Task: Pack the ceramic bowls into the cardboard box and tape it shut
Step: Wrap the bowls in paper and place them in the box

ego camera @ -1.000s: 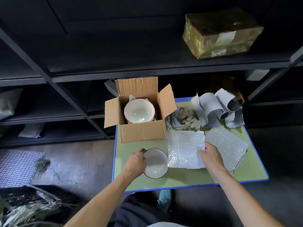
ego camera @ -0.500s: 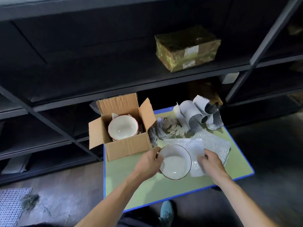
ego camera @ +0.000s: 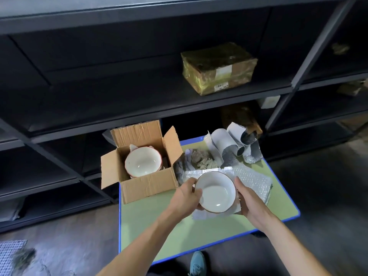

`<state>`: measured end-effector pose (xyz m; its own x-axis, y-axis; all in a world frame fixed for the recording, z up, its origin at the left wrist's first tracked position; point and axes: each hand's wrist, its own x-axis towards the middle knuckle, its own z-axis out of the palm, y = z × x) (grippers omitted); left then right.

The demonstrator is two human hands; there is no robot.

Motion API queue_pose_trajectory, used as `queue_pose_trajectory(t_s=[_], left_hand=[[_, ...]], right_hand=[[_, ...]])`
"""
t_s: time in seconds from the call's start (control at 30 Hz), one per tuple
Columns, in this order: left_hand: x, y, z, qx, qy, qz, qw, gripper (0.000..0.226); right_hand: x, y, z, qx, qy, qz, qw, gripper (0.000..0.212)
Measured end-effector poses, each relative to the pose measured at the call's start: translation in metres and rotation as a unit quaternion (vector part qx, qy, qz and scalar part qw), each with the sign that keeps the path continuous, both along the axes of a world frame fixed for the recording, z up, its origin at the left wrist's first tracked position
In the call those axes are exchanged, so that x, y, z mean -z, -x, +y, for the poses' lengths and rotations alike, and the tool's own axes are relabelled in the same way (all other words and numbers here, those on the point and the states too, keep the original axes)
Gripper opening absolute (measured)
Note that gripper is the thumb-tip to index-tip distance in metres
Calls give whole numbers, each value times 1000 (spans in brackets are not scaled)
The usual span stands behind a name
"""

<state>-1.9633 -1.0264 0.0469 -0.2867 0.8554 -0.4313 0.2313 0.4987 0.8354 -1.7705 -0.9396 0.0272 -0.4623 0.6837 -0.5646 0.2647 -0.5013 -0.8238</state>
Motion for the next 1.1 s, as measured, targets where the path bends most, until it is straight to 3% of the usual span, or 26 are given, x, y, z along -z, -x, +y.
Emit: queue_pose_trajectory(t_s=[0.27,0.47,0.57,0.63,0.7,0.9,1.1], left_hand=[[-1,3,-6,5,-5,-1,1000,25],[-7,11,-14,-24,38,50,998,74],[-19,13,-15,-49,26,-29,998,91],[-33,10,-17,-49,-31,-153,987,70],[-41,11,-19,-22,-98,-219,970,47],[-48,25,-29,-76,-139,-180,971,25],[-44,54,-45,-121,-104,-144,977,24]], right_hand=[[-6,0,-1,21,-30,19,999,21],[-28,2,3,18,-58,40,997,25],[-40,8,6,19,-77,54,995,41],[-48,14,7,10,-87,64,994,34],[-57,22,6,-1,-92,76,993,23],[-66,53,0,-36,-139,55,988,26],[-62,89,-3,-71,-214,8,974,30]])
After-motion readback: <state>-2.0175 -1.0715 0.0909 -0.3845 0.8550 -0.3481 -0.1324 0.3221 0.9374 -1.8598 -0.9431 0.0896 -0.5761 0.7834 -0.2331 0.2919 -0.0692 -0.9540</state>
